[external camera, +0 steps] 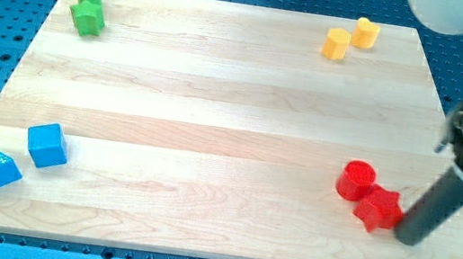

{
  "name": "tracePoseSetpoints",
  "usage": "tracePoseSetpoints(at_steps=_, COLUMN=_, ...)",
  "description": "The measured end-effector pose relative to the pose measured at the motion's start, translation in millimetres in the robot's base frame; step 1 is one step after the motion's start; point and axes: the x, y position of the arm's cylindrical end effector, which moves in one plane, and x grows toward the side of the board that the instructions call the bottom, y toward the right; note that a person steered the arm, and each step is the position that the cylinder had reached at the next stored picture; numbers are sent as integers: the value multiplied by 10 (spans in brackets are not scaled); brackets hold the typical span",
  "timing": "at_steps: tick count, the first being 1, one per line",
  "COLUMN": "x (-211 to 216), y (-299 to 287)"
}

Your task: Move the yellow hexagon far from the yellow heart

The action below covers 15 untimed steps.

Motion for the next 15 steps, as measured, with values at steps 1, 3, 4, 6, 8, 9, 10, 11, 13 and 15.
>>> tracePoseSetpoints(at_steps=1, x=-390, y=-418)
tracePoseSetpoints(at_steps=3, x=-1229, y=-1007)
tracePoseSetpoints(at_steps=4, x=-2076, y=-324)
tracePoseSetpoints(at_steps=6, x=-2981, y=-1158)
tracePoseSetpoints(at_steps=8, x=-3078, y=-261)
tracePoseSetpoints(at_steps=9, x=-3343, y=-137)
tracePoseSetpoints(at_steps=10, x=-3104, y=48)
tracePoseSetpoints(at_steps=11, x=-2084, y=-140)
tracePoseSetpoints(at_steps=13, x=-2025, y=80)
tracePoseSetpoints(at_steps=15, x=-423, y=187)
